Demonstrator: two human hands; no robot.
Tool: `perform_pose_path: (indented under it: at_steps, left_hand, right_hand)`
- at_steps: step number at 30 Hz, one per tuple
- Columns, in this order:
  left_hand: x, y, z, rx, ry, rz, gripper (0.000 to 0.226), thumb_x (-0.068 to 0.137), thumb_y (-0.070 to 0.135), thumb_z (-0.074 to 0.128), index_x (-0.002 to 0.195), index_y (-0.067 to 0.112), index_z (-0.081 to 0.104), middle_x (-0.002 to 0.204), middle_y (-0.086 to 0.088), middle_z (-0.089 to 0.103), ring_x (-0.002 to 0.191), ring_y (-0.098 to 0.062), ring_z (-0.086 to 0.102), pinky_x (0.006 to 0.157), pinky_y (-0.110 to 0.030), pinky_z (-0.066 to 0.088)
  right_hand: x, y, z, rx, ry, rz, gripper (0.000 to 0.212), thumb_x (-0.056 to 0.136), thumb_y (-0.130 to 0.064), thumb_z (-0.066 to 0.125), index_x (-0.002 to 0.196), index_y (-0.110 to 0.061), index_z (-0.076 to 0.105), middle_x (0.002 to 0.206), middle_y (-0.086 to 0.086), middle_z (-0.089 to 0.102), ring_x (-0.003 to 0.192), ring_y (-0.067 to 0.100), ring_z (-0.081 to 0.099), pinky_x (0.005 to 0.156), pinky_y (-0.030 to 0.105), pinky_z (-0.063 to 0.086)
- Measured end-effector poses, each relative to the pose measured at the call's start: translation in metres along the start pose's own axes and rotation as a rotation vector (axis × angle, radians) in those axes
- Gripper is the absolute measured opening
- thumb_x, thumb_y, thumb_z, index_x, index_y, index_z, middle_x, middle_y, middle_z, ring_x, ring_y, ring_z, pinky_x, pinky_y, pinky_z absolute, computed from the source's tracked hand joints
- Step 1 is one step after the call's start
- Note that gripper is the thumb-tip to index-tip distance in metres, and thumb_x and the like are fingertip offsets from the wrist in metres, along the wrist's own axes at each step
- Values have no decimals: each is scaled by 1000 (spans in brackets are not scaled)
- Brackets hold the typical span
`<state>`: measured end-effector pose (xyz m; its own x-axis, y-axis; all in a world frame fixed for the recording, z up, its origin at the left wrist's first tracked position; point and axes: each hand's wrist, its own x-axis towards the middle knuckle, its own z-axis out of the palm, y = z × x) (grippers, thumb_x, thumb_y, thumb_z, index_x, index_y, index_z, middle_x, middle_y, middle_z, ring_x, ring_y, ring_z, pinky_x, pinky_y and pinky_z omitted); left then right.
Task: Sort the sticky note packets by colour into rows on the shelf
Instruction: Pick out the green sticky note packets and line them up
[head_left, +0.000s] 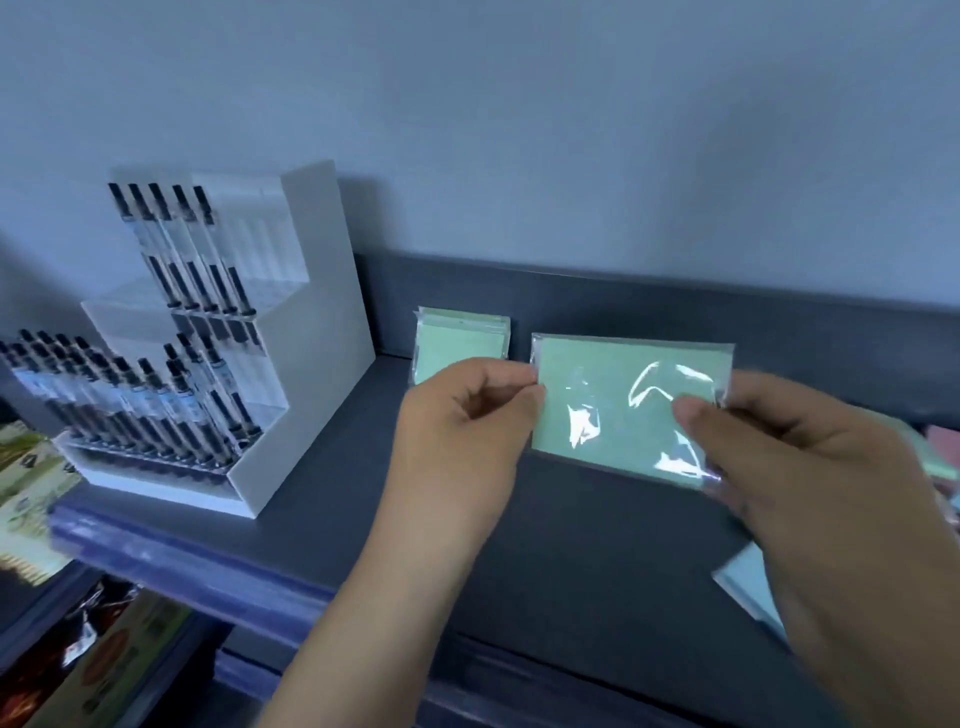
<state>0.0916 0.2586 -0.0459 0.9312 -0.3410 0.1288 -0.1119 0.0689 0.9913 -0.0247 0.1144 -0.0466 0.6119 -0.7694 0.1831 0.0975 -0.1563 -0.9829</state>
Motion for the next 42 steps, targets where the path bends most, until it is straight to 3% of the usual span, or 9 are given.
perform_pose_path:
  at_steps: [4,6,9,15,23,28,32,38,42]
  left_hand:
    - [50,-19,-43,37,83,2,18,86,8,74,80,25,75,72,12,71,64,-6,60,69,-28,53]
    - [76,-30,-60,98,119,16,16,85,9,72,83,24,77,74,10,72,60,-5,57,64,-24,48]
    - [110,-47,-74,191,148,1,17,80,15,66,86,25,78,76,9,73,61,-8,58,62,-25,45]
    - [158,-77,-78,375,157,-78,11,70,12,59,73,9,69,76,-14,69,58,-18,43,56,-31,43]
    - [191,-87,-75,513,72,-125,8,69,7,57,73,0,59,61,-6,50,58,-18,40,54,-32,36]
    - [198,-91,-76,443,105,-96,14,68,6,59,79,-1,66,74,-21,66,56,-21,47,53,-34,44]
    - [199,-88,-77,463,112,-87,8,70,6,63,73,11,69,67,-8,70,66,-35,68,60,-44,59]
    - [194,-84,-78,495,128,-51,14,69,6,62,81,2,67,78,-16,70,60,-29,56,64,-52,57]
    - [192,-81,-77,523,126,-44,11,72,6,62,81,8,68,77,-5,70,76,-31,68,68,-46,59]
  right_hand:
    - [17,6,73,-298,-64,-55,34,93,-30,68,74,-5,56,60,4,43,59,18,35,63,37,51]
    - [32,14,102,-513,-68,-102,38,92,-33,65,73,-1,55,65,13,58,57,23,41,56,34,41]
    - [55,30,137,-651,-92,-103,38,88,-33,62,79,4,61,79,20,69,64,35,53,61,43,52]
    - [86,62,176,-709,-26,-41,30,80,-24,66,76,6,61,76,21,67,60,22,48,56,37,45]
    - [99,75,187,-620,64,-32,14,79,-16,73,91,-18,65,78,-4,71,77,18,68,72,34,56]
    - [103,79,187,-614,64,-55,18,80,-16,75,94,-17,64,81,-5,70,78,19,68,74,37,57]
    - [106,79,188,-645,73,-54,18,80,-18,75,96,-17,65,87,-3,70,84,20,67,78,38,56]
    - [103,73,191,-698,95,-23,18,80,-25,71,95,-24,63,87,-9,69,82,17,65,72,36,55]
    - [100,71,192,-697,93,0,18,80,-26,71,96,-26,63,85,-9,69,80,17,66,71,37,57]
